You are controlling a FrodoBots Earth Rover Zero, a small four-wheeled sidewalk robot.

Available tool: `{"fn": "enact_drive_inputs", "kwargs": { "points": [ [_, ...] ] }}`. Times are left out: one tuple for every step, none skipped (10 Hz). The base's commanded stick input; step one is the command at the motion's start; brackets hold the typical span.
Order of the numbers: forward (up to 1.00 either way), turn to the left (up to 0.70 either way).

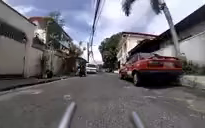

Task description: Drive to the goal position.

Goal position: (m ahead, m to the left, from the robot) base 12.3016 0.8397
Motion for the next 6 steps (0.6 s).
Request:
{"fn": "enact_drive_inputs", "kwargs": {
  "points": [
    [0.85,0.00],
    [0.85,0.00],
    [0.85,0.00],
    [0.85,0.00],
    [0.85,0.00],
    [0.85,0.00]
  ]
}}
